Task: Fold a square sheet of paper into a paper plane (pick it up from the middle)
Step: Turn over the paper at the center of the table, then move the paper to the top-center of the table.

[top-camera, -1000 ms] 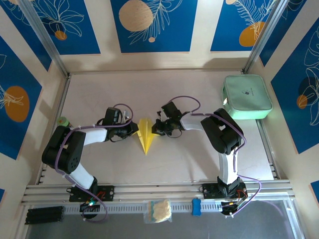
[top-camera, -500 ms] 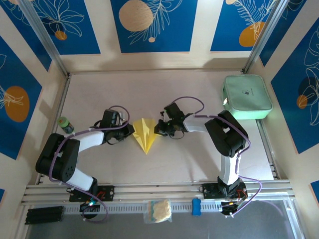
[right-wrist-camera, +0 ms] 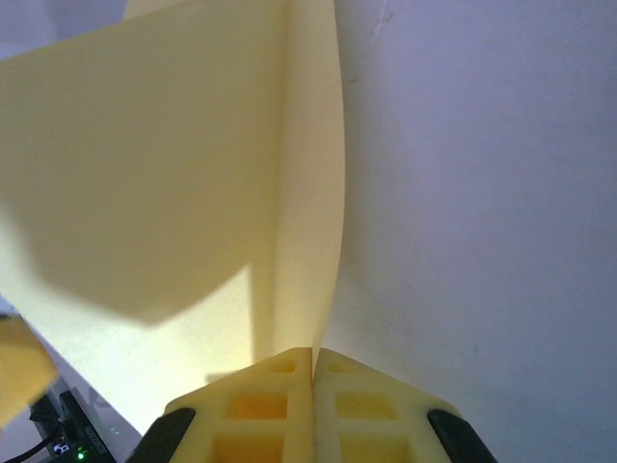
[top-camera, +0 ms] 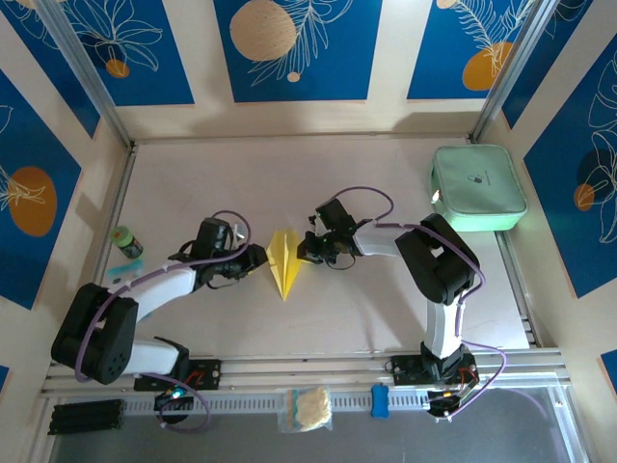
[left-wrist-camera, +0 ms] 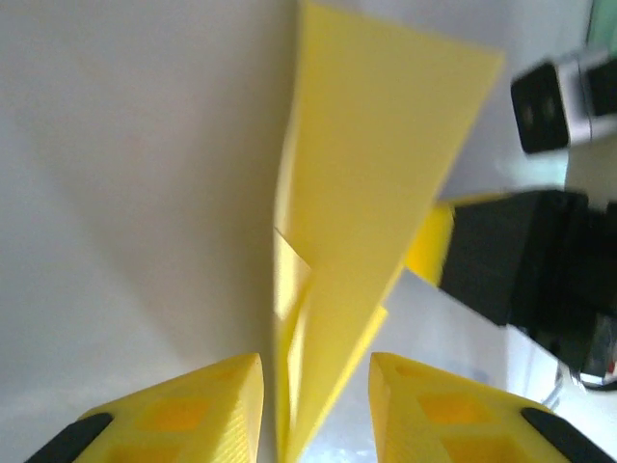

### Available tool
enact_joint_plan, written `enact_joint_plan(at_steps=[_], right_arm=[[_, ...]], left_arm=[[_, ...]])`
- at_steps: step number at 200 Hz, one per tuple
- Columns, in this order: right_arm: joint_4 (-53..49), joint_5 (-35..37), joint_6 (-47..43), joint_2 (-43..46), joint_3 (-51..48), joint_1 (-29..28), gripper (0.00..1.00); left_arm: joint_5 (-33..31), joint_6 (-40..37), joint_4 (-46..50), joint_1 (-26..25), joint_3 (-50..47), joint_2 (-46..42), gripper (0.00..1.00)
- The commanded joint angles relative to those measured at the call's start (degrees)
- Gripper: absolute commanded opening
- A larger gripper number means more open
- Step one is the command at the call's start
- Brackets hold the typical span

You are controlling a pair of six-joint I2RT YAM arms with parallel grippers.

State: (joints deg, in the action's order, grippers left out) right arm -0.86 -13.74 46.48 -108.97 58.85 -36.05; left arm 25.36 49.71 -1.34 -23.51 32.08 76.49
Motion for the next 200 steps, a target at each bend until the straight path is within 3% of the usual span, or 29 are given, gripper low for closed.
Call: enact_joint_plan(at_steps=[1, 83, 140, 200], right_arm=[[-1.2, -0.7, -0.2, -0.6, 1.4, -0.3, 0.02], [-1.6, -0.7, -0.2, -0.6, 1.3, -0.2, 0.02], [-1.9, -0.7, -0.3, -0.9, 1.7, -0.2, 0.01], [-1.9, -0.8, -0.2, -0.8, 1.8, -0.3, 0.01]], left_arm=[[1.1, 1.8, -1.4, -2.3, -1.3, 0.1, 0.35], [3.7, 1.4, -5.9, -4.3, 0.4, 5.6, 0.37], [4.3, 0.5, -6.5, -5.6, 1.5, 6.5, 0.29], [-0.4, -3.8, 1.6, -8.7, 6.8, 9.8, 0.35]])
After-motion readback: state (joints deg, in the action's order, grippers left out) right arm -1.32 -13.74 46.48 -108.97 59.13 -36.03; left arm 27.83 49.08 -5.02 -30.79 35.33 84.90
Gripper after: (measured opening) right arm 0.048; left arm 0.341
